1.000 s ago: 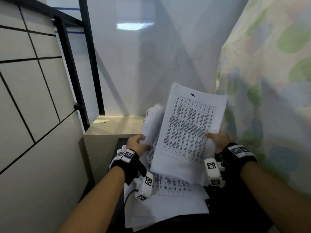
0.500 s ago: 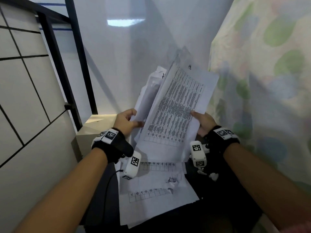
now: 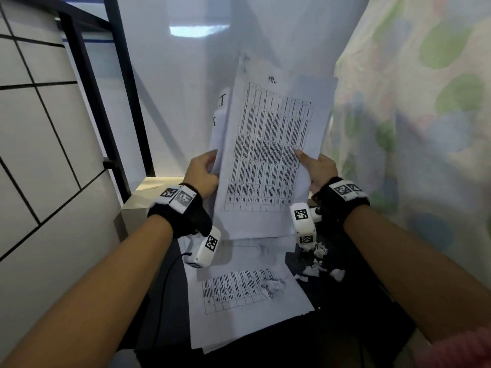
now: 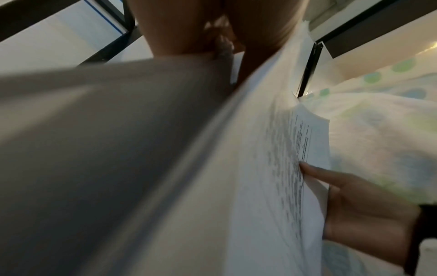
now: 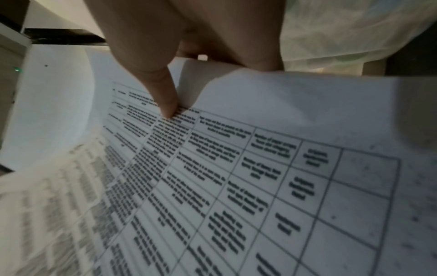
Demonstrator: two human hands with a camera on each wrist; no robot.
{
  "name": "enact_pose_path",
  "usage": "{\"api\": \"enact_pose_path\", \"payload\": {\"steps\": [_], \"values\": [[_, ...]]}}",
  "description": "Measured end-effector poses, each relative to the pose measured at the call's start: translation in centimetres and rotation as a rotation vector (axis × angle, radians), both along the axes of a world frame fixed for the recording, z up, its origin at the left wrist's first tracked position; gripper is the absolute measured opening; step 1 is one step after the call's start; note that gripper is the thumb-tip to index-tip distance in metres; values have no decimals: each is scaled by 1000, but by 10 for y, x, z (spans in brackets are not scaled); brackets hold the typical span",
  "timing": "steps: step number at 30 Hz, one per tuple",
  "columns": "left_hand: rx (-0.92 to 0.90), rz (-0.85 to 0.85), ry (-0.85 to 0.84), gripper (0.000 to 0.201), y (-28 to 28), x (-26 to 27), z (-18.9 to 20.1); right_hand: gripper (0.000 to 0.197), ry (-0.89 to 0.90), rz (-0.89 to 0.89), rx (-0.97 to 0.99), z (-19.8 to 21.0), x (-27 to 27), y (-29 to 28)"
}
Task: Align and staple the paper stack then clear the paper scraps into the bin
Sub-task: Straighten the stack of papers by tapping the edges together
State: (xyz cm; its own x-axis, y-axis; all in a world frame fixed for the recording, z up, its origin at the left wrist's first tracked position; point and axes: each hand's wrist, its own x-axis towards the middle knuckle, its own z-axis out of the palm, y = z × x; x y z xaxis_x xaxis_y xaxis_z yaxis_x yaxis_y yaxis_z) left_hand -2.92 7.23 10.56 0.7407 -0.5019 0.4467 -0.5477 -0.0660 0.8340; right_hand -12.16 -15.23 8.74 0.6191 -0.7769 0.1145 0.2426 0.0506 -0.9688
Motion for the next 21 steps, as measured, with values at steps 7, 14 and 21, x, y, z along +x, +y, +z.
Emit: {"api": "enact_pose_path", "payload": {"steps": [7,14,21], "values": [[14,34,79,26,-7,-11,14,50,-90,-154,-163,20,-3,15],[206,-1,197,21,-8,-9,2,39,48,14,-323,14,-7,34],[91,51,242,27,-6,-12,9,34,22,-95,-276,15,-5,24]]}}
